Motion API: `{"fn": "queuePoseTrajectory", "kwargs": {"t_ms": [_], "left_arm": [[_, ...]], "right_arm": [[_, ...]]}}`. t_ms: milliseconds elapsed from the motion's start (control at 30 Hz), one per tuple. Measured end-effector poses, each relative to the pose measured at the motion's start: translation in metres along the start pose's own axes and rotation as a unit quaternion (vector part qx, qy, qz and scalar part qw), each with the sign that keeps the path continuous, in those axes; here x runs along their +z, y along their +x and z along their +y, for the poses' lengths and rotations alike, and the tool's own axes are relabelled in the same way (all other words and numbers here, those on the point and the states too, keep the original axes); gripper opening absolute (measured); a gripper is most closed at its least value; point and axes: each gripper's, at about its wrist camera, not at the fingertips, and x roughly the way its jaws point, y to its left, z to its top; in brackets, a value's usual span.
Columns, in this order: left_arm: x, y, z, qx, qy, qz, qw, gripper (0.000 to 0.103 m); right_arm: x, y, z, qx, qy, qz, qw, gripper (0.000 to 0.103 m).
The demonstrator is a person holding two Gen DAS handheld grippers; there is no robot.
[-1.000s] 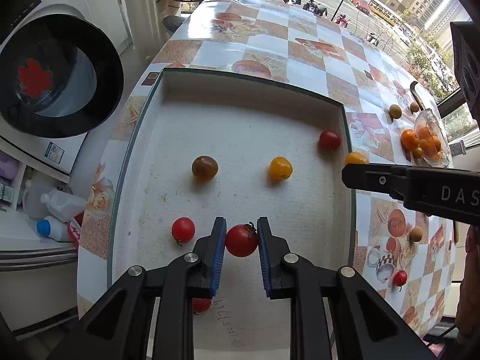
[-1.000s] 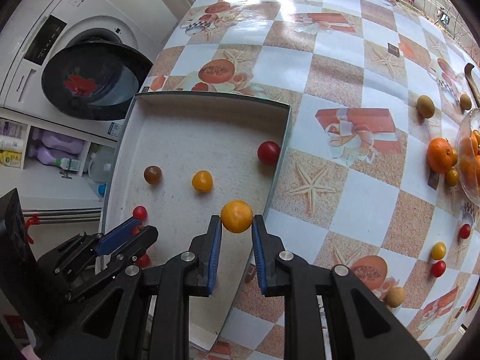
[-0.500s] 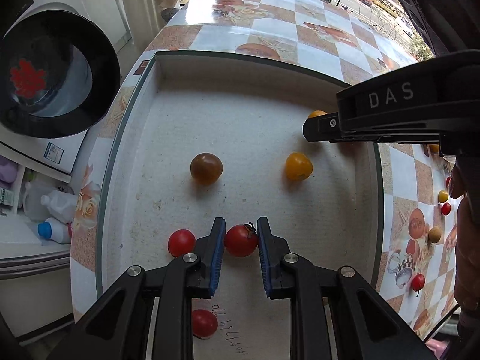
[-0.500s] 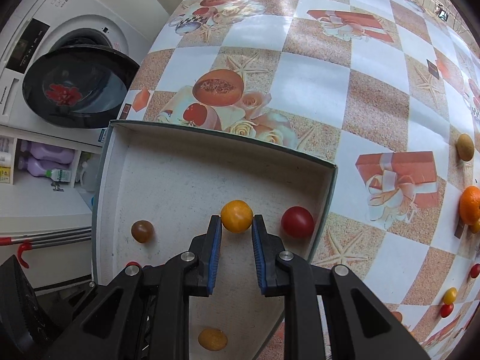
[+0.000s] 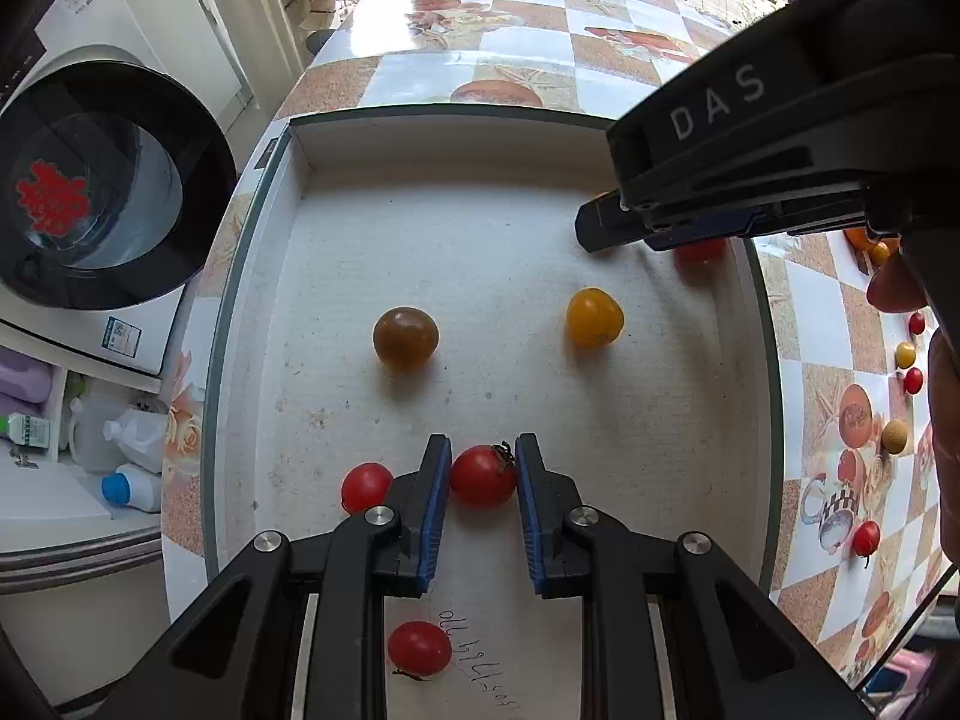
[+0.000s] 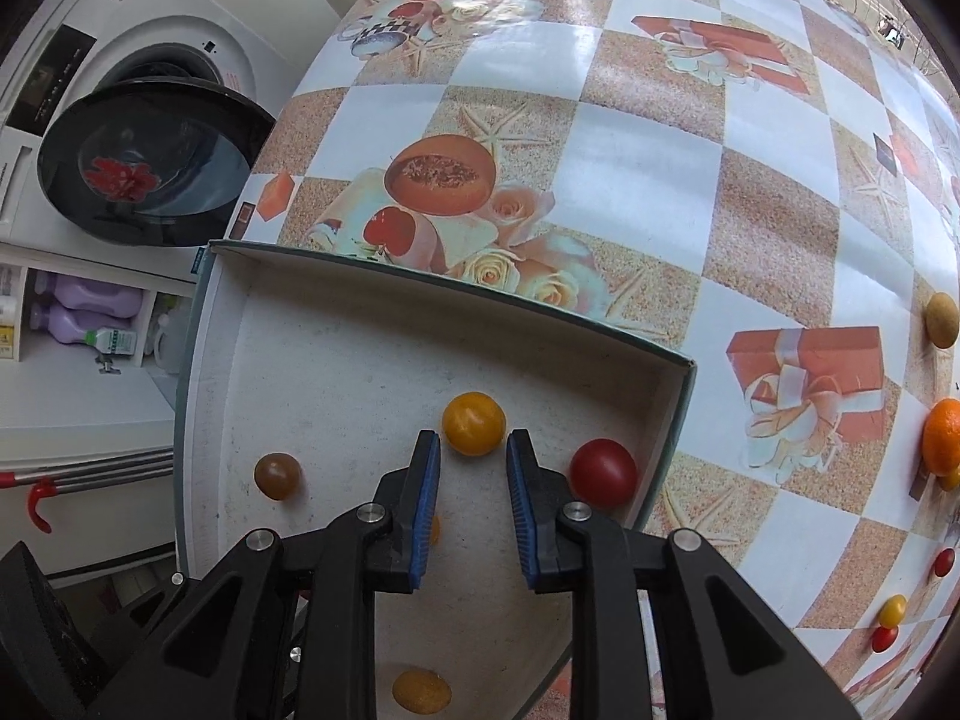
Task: Organize fruits
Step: 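Lower both tomatoes into the white tray and open both grippers, then move both grippers back toward the remaining red tomatoes on the table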
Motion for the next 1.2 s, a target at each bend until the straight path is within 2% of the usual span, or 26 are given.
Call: {"fn": "queuePoseTrajectory", "kwargs": {"t_ms": [33, 67, 167, 433, 567, 700, 867, 1033, 1100, 1133, 1167, 1200], "left_arm": [[0.000, -0.001, 0.000, -0.001, -0.001, 0.000, 1.0000, 0.023], [-0.001, -0.002, 0.001, -0.004, -0.003, 0.000, 1.0000, 0.023], [-0.002, -0.005, 0.005, -0.017, -0.012, 0.001, 0.9998, 0.023], [-0.007, -0.010, 0.007, -0.049, -0.029, 0.015, 0.9983, 0.024], [-0.009, -0.017, -0.002, -0.046, -0.020, 0.015, 0.9986, 0.024], [-0.015, -0.025, -0.006, -0.060, -0.019, 0.014, 0.9979, 0.024], [-0.016, -0.030, -0.009, -0.072, -0.028, 0.019, 0.9968, 0.024], [-0.011, -0.035, -0.018, -0.103, -0.029, 0.027, 0.9939, 0.024], [-0.011, -0.038, -0.024, -0.102, -0.029, 0.030, 0.9939, 0.024], [-0.010, -0.039, -0.027, -0.097, -0.027, 0.028, 0.9945, 0.026], [-0.009, -0.041, -0.029, -0.093, -0.026, 0.025, 0.9950, 0.035], [-0.009, -0.044, -0.032, -0.092, -0.027, 0.018, 0.9952, 0.073]], "right_arm": [[0.000, -0.003, -0.001, 0.007, 0.002, -0.003, 1.000, 0.050], [-0.001, -0.007, -0.002, 0.019, 0.005, -0.008, 1.000, 0.066], [-0.002, -0.020, -0.003, 0.038, 0.014, -0.017, 0.999, 0.081], [-0.016, -0.056, -0.021, 0.062, 0.046, -0.036, 0.996, 0.089], [-0.029, -0.069, -0.030, 0.068, 0.059, -0.038, 0.995, 0.089], [-0.041, -0.079, -0.045, 0.076, 0.078, -0.045, 0.993, 0.103], [-0.061, -0.092, -0.065, 0.075, 0.096, -0.050, 0.991, 0.103], [-0.085, -0.101, -0.083, 0.055, 0.105, -0.051, 0.992, 0.103], [-0.095, -0.104, -0.093, 0.051, 0.111, -0.051, 0.991, 0.103], [-0.100, -0.105, -0.097, 0.049, 0.115, -0.051, 0.991, 0.103], [-0.105, -0.106, -0.100, 0.047, 0.119, -0.051, 0.990, 0.103], [-0.109, -0.108, -0.104, 0.046, 0.123, -0.052, 0.990, 0.103]]}}
